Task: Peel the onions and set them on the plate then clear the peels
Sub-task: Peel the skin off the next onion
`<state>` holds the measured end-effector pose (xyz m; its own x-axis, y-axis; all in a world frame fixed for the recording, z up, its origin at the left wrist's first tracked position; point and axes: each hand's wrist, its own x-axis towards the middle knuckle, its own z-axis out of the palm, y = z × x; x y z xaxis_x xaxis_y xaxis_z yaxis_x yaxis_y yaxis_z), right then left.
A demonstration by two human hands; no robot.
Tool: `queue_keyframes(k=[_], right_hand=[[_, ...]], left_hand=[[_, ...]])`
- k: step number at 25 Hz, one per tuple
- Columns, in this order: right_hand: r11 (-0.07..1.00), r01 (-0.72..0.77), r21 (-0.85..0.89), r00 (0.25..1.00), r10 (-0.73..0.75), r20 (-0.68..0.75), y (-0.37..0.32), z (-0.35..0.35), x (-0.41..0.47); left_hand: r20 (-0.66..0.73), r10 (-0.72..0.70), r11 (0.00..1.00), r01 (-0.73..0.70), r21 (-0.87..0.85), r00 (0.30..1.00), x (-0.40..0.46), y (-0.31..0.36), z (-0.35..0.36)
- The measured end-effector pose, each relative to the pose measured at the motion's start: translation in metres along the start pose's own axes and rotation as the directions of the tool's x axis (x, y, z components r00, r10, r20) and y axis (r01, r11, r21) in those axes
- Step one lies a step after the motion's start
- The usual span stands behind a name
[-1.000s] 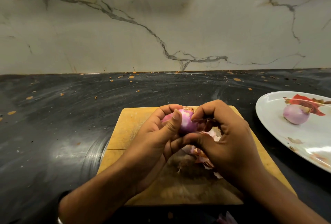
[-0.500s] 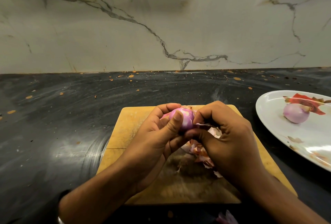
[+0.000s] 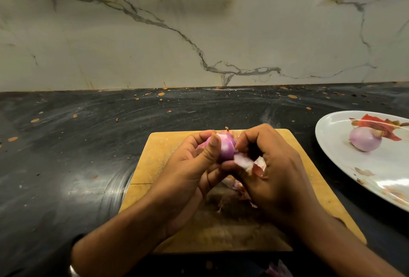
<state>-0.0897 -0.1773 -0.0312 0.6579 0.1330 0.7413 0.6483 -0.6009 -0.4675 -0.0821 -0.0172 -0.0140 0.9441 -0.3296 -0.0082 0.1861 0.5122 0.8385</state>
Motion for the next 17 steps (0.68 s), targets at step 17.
queue_keyframes(k=[17], right_hand=[[0.978,-0.122,0.171,0.988,0.136,-0.075,-0.0062,-0.0079,0.0006]], left_hand=[[-0.051,0.056,0.998,-0.056,-0.014,0.997,0.0035,0.0052,-0.0003]])
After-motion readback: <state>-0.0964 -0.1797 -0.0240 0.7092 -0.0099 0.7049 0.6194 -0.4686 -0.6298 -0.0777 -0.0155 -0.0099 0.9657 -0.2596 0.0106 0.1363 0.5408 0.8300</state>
